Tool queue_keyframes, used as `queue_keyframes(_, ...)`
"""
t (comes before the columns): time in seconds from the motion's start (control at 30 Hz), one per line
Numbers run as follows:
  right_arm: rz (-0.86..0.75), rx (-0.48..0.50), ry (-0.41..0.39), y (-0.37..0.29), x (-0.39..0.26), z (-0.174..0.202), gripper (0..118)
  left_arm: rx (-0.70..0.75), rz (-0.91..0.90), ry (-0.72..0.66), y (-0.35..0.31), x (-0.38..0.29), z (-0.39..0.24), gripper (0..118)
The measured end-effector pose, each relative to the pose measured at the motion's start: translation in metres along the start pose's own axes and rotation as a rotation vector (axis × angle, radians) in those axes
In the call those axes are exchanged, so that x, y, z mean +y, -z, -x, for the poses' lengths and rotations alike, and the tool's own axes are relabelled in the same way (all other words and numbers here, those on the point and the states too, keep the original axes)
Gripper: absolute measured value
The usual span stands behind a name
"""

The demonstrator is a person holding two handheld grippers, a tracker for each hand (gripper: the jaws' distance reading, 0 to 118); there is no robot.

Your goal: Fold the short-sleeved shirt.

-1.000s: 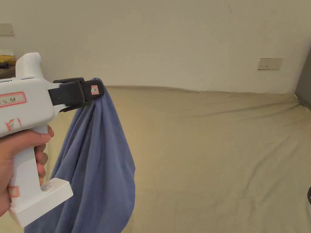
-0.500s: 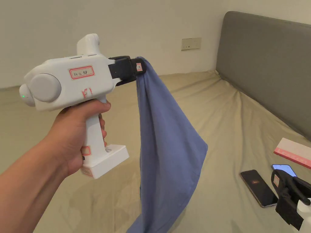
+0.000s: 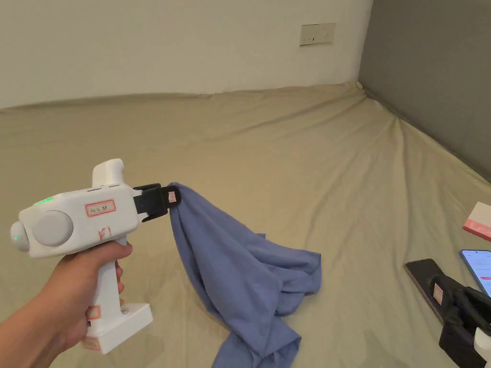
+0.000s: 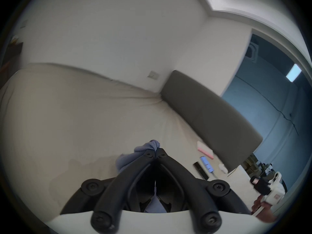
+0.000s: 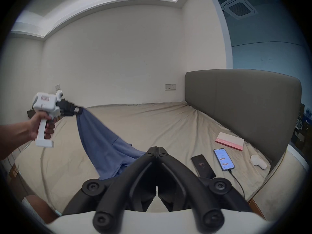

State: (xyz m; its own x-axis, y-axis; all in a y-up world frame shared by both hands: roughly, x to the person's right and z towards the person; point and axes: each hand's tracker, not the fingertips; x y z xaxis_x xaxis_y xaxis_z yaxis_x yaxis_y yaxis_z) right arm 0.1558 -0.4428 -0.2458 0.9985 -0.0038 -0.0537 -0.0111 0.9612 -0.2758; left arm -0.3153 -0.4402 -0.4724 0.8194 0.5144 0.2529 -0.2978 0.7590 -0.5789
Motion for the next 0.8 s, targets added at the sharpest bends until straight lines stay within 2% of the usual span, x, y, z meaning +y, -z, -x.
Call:
queue_keyframes(0.33, 0.063, 0.059, -0.026, 0.034, -0.017, 0.028, 0, 0.175, 0.078, -0.112, -0.044, -0.066, 0.116, 0)
queue_keyframes(0.7, 0.093, 0.056, -0.045, 0.039, -0.022, 0.039, 0, 0.29, 0.21, -0.109, -0.013, -0.104, 0.147, 2)
queue_keyframes(0.73, 0.093, 0.056, -0.045, 0.037, -0.021, 0.038, 0, 0.292, 0.204, -0.111, -0.014, -0.105, 0.146, 15)
queue_keyframes(0.77, 0.09, 0.057, -0.044, 0.035, -0.02, 0.038, 0, 0.304, 0.196, -0.107, -0.016, -0.105, 0.144, 39)
queue_keyframes(0.8, 0.085, 0.062, -0.044, 0.032, -0.019, 0.037, 2, 0.308, 0.194, -0.092, -0.018, -0.105, 0.142, 72)
